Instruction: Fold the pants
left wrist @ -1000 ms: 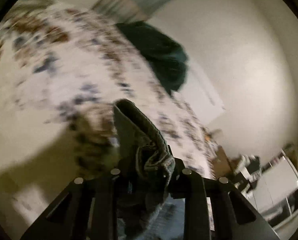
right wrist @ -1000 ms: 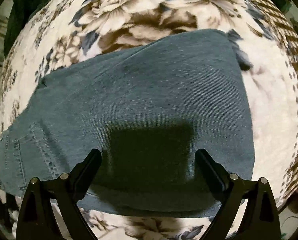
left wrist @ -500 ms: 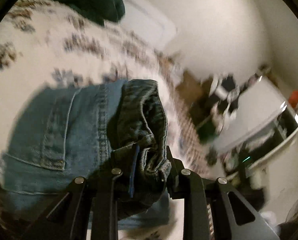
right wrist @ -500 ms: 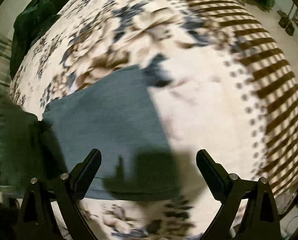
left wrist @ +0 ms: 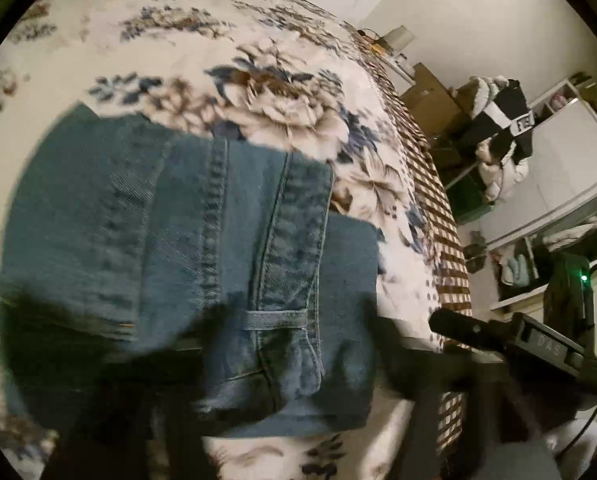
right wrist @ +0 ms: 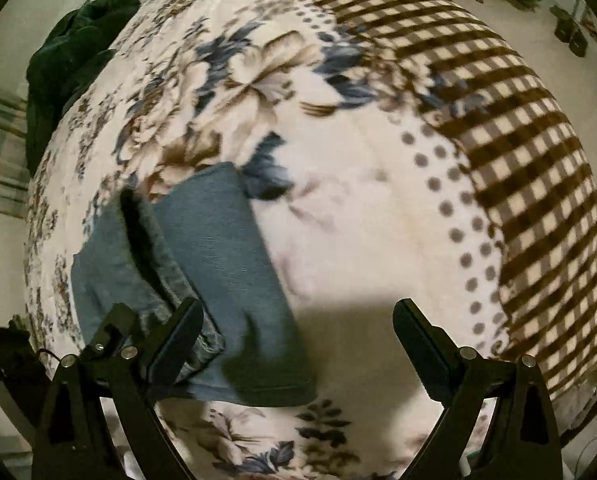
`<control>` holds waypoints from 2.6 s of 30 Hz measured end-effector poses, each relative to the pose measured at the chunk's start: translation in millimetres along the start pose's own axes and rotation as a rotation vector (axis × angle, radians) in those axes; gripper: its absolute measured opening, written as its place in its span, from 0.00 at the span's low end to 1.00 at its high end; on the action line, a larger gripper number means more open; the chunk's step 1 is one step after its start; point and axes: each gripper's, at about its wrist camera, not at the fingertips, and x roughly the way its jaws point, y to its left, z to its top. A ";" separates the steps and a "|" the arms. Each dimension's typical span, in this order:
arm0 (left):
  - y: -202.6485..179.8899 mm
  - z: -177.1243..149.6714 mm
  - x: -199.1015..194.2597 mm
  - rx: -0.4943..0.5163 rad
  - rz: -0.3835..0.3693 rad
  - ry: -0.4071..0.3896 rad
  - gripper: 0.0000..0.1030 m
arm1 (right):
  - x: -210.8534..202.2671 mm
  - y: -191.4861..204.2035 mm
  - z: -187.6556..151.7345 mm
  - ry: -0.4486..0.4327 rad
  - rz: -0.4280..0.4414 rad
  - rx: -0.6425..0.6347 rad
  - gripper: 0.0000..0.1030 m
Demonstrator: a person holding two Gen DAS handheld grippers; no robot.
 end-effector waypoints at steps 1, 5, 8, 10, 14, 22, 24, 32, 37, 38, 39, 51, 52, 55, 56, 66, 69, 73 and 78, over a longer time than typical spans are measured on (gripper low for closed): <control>-0.6 2.2 -9.7 0.004 0.022 -0.016 0.97 | -1.0 4.3 1.9 0.000 0.032 -0.009 0.95; 14.4 15.0 -49.0 0.011 0.157 -0.077 0.97 | 3.6 27.8 8.2 0.027 0.155 -0.053 0.95; 41.7 19.3 -57.1 -0.003 0.296 -0.074 0.97 | 20.2 58.0 11.3 0.073 0.221 -0.118 0.95; 66.2 20.4 -52.1 -0.003 0.403 -0.053 0.97 | 34.5 79.7 11.9 0.095 0.261 -0.168 0.95; 108.6 19.5 -45.6 -0.062 0.477 -0.004 0.97 | 81.9 108.7 15.3 0.146 0.210 -0.215 0.94; 132.4 23.4 -55.6 -0.104 0.513 -0.015 0.97 | 114.5 128.3 1.8 0.134 0.222 -0.142 0.31; 130.7 27.2 -62.2 -0.115 0.495 -0.020 0.97 | 101.7 122.8 -0.6 0.099 0.249 -0.107 0.24; 96.7 47.2 -70.8 -0.089 0.372 -0.030 0.97 | 6.7 83.4 4.7 -0.051 0.208 -0.101 0.13; 73.7 55.0 -44.4 -0.055 0.316 0.005 0.97 | -28.6 12.9 22.0 -0.091 0.132 -0.018 0.13; 68.6 57.2 -35.0 -0.041 0.308 0.017 0.97 | -29.8 -1.1 24.0 -0.091 0.117 0.003 0.13; 64.8 58.8 -28.2 -0.033 0.304 0.028 0.97 | -29.8 -14.4 25.5 -0.089 0.110 0.022 0.13; 81.3 91.2 63.4 -0.066 0.200 0.195 0.97 | 17.6 -77.3 38.4 0.009 0.092 0.117 0.75; 83.6 95.5 65.3 -0.070 0.162 0.184 0.97 | 18.4 -76.7 41.6 0.006 0.123 0.116 0.82; 88.8 106.3 67.6 -0.059 0.095 0.118 0.76 | 34.9 -78.2 57.7 0.035 0.180 0.145 0.82; 91.9 109.8 71.0 -0.063 0.070 0.113 0.41 | 41.5 -77.3 62.7 0.045 0.192 0.154 0.82; 115.4 114.6 82.0 -0.109 0.056 0.146 0.33 | 58.2 -70.7 73.9 0.046 0.122 0.136 0.14; 99.8 108.2 56.1 -0.073 0.128 0.146 0.61 | 50.7 -68.4 74.1 0.095 0.170 0.144 0.21; 84.0 71.8 22.8 -0.050 0.199 0.180 1.00 | 16.4 -69.6 50.9 0.062 0.187 0.120 0.74; 69.9 17.5 7.8 -0.021 0.301 0.227 1.00 | 4.2 -81.8 -5.1 0.099 0.170 0.180 0.78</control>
